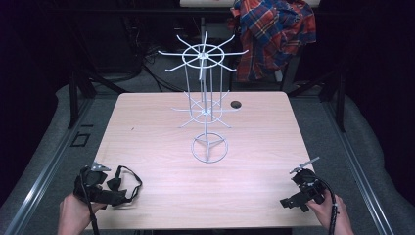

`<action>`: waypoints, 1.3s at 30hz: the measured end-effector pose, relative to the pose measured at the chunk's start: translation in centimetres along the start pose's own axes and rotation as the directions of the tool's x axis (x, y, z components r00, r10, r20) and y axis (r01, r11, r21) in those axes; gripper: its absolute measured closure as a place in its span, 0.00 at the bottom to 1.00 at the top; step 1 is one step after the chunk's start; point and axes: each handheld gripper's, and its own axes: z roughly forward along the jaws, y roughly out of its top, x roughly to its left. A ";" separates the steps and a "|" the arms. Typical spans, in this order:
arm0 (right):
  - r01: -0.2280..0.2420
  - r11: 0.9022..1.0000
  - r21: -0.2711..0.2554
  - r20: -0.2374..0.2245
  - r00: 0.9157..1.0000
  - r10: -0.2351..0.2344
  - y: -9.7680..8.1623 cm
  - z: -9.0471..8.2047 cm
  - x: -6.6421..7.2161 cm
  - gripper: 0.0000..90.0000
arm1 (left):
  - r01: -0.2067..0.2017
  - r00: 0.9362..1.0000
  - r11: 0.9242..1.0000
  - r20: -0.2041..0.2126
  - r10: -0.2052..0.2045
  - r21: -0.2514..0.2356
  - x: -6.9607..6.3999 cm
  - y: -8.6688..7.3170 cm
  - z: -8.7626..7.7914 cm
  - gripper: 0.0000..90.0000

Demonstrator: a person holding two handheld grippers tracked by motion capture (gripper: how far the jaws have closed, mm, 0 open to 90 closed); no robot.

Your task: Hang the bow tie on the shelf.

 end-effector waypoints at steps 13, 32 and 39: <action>0.010 1.000 0.004 0.010 1.000 -0.010 0.2 -0.1 0.3 0.04 | -0.002 1.000 1.000 0.008 0.002 0.015 -0.2 0.0 0.2 0.00; 0.002 1.000 0.009 -0.019 1.000 -0.002 0.2 0.3 0.4 0.04 | -0.060 0.998 0.994 0.001 0.060 0.093 -1.5 0.6 2.1 0.00; 0.018 0.999 0.029 -0.012 1.000 -0.017 0.3 0.3 0.3 0.04 | -0.097 0.995 0.989 -0.008 0.098 0.108 -2.3 0.9 3.1 0.01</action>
